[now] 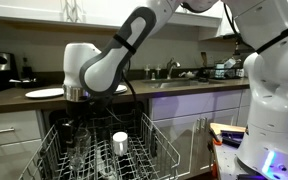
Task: Move the glass jar to the left
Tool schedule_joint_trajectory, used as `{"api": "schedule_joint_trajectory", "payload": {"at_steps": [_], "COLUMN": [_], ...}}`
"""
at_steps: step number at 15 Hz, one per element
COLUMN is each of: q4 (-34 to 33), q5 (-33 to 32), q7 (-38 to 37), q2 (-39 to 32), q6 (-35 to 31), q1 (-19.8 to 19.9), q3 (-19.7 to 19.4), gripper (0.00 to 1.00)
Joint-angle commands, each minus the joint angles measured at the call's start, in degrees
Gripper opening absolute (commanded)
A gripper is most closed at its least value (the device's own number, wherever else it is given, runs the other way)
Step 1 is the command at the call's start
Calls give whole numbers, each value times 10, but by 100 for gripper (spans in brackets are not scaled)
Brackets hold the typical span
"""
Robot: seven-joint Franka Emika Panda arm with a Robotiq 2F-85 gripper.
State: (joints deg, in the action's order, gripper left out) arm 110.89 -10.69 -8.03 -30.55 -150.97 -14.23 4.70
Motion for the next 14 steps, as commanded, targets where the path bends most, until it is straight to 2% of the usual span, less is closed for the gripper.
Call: {"api": "schedule_joint_trajectory", "payload": {"at_steps": [1,14], "q4": [-33,-84], "q5": [22,37], "q7": [42,91], "q2": [-21,-69], "q6": [16,45], "q1": [14,29], "q3": [16,34], "gripper": [61,61]}}
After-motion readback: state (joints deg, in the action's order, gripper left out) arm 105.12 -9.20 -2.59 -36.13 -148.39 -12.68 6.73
